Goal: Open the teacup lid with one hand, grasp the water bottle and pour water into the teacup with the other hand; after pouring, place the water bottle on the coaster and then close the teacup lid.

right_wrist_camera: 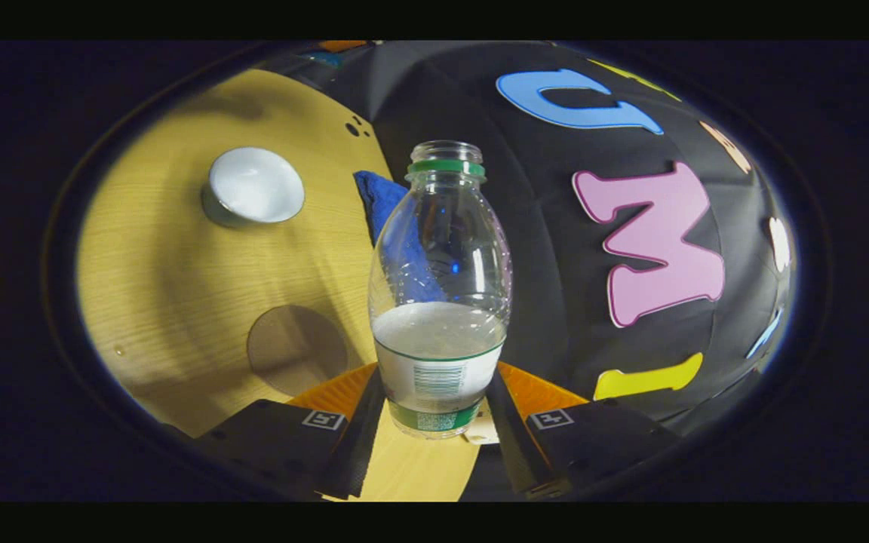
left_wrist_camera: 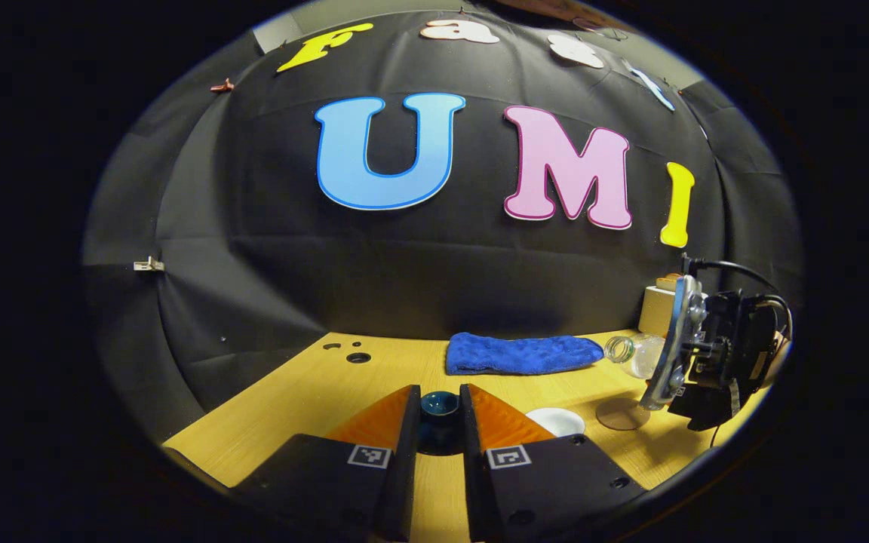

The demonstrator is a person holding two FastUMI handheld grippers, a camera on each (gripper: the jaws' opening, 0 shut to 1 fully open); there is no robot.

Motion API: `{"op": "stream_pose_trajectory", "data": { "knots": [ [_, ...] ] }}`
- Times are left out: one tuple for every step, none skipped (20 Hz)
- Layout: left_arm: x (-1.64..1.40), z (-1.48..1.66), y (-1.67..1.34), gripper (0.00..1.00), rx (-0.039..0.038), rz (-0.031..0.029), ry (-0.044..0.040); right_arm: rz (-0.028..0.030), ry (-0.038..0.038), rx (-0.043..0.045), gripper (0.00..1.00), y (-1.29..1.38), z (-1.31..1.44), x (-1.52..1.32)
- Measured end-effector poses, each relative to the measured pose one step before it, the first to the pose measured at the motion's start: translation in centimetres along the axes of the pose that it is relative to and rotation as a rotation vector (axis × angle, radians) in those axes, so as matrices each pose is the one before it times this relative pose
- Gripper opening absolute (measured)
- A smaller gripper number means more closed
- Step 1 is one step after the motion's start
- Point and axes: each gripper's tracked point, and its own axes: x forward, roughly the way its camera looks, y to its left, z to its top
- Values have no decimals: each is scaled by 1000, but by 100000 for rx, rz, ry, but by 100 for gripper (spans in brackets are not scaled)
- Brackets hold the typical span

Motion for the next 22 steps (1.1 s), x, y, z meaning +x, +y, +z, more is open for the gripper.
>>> {"op": "stream_pose_trajectory", "data": {
  "knots": [
    [-88,-136,71,28,-68,111,94,356,-187,-2451,71,32,278,257],
    [17,-27,131,31,-132,-70,33,1039,-52,-2234,70,271,156,325],
    [-9,-36,116,31,-150,35,169,841,289,-1977,71,322,15,261],
    [65,-187,33,28,-120,62,255,822,349,-2191,71,196,-50,84],
    [8,-163,74,28,-173,119,198,430,336,-2149,70,128,45,124],
    [64,-4,56,31,-355,73,79,283,202,-2115,70,221,90,75],
    [-23,-30,-36,32,-364,-53,-94,155,-39,-2207,73,165,70,144],
    [25,-12,-21,31,-266,-68,-60,-196,-87,-2789,73,39,132,106],
    [69,3,-13,31,-50,28,82,-254,-405,-3193,73,44,228,-27],
    [3,-164,-11,31,5,132,106,-313,-329,-2622,73,-16,264,-1],
    [85,-120,57,28,-147,110,213,-487,-208,-2074,73,-87,107,251],
    [18,-40,-31,28,-270,-6,137,-259,-452,-1196,73,-32,81,102],
    [-21,-27,52,31,-227,183,7,186,-12,-965,73,24,34,149],
    [35,-6,32,31,-193,-5,-25,-127,155,-1229,71,-4,12,164],
    [6,0,37,31,-95,122,22,-293,-4,-1718,71,-129,128,73],
    [-7,-72,-6,32,-229,-46,146,-199,-11,-2083,74,-72,23,76],
    [49,-119,-8,32,-472,106,143,-445,-21,-2125,74,-128,32,61],
    [76,-55,25,31,-509,53,245,-877,-454,-1841,73,-119,85,-46],
    [-65,-193,91,35,-453,255,213,-869,-505,-1715,73,-186,112,108],
    [3,-75,35,32,-186,137,93,-599,-404,-1881,73,-200,141,93],
    [-15,63,99,31,-53,296,101,-577,-359,-1947,73,-93,9,130],
    [-74,-104,75,31,66,142,61,-602,-269,-1787,73,-101,33,21]
  ]
}}
